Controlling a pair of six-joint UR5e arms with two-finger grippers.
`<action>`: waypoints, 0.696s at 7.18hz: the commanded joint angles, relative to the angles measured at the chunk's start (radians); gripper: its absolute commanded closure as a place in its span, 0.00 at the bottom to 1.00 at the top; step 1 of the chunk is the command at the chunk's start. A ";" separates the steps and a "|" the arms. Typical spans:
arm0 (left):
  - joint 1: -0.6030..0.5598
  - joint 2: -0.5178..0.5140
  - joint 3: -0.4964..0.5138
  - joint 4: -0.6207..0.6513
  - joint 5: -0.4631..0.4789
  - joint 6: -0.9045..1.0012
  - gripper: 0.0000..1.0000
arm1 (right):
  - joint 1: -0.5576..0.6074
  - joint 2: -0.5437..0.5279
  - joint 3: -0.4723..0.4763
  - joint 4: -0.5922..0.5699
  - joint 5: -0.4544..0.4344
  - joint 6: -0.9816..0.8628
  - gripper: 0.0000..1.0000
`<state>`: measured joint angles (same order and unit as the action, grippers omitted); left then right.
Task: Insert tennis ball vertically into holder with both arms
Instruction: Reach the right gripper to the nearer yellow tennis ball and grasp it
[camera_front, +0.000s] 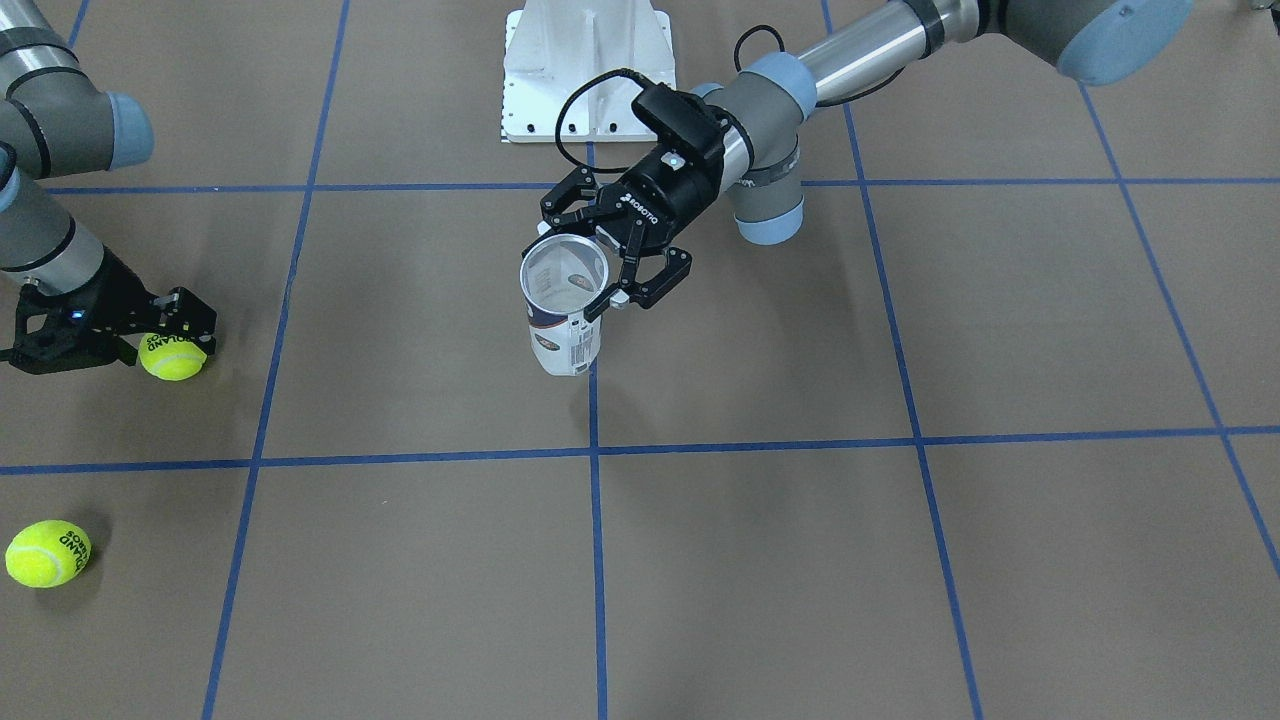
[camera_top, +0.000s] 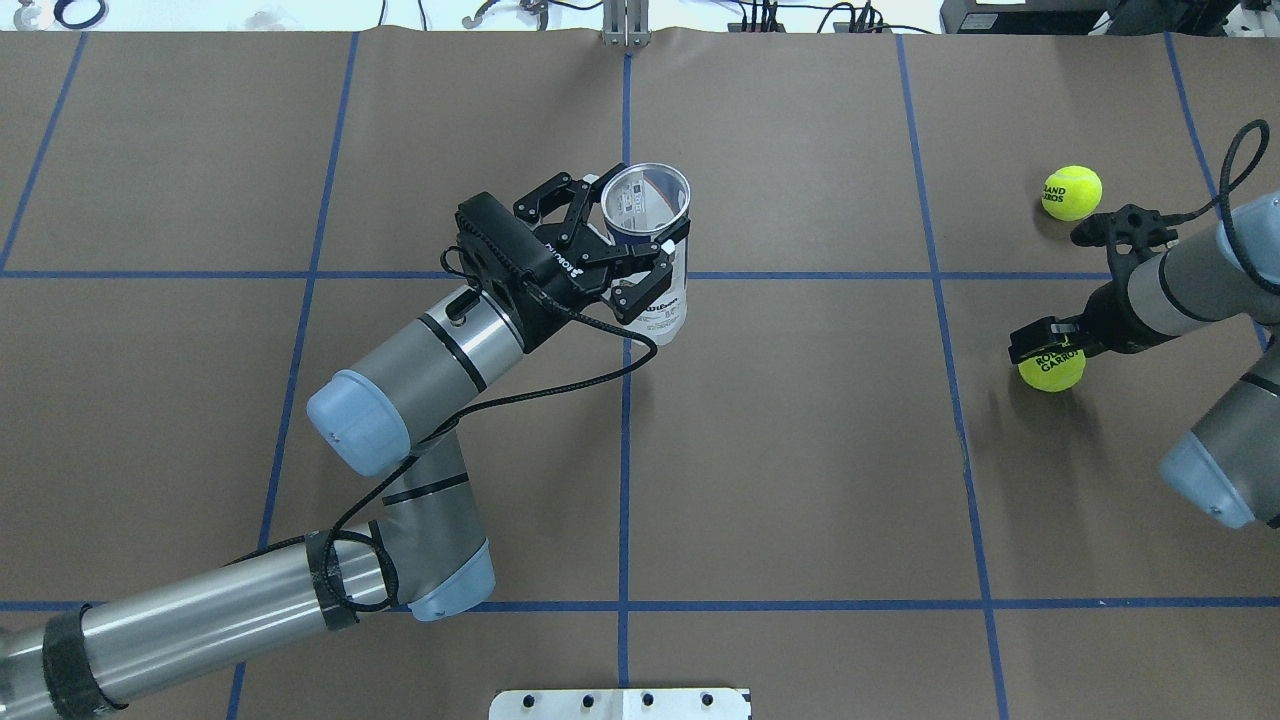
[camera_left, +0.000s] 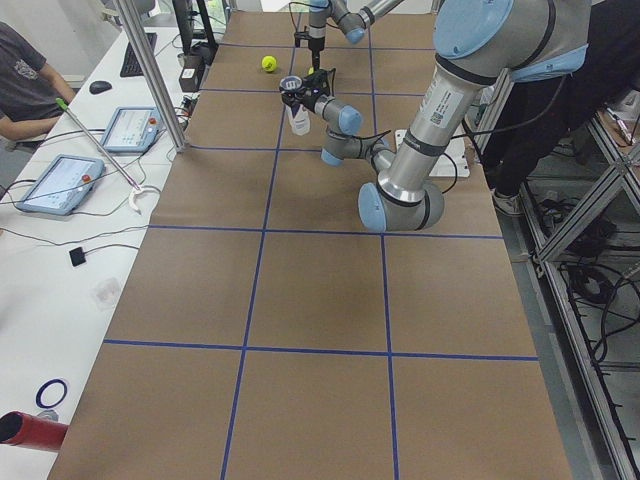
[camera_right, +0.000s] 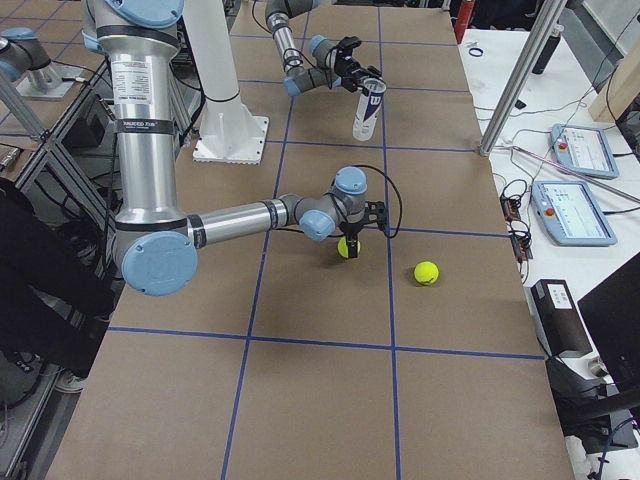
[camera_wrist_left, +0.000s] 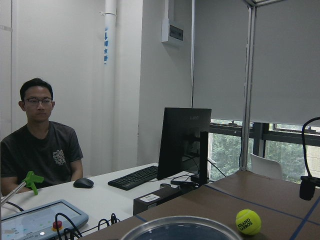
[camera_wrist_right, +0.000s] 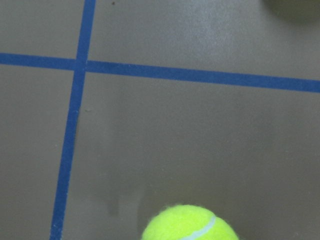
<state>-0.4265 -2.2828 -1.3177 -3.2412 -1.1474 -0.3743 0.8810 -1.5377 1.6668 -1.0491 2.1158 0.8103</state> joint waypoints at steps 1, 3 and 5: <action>0.002 0.000 0.000 0.001 0.000 0.000 0.20 | -0.004 -0.005 -0.010 0.001 0.009 -0.002 0.30; 0.008 0.009 0.005 0.000 0.000 0.000 0.20 | -0.002 0.004 -0.001 0.000 0.036 0.000 1.00; 0.032 0.022 0.005 -0.006 0.002 0.000 0.21 | 0.025 0.072 0.043 -0.032 0.059 0.026 1.00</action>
<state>-0.4078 -2.2659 -1.3138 -3.2441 -1.1471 -0.3743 0.8902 -1.5162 1.6891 -1.0602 2.1617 0.8188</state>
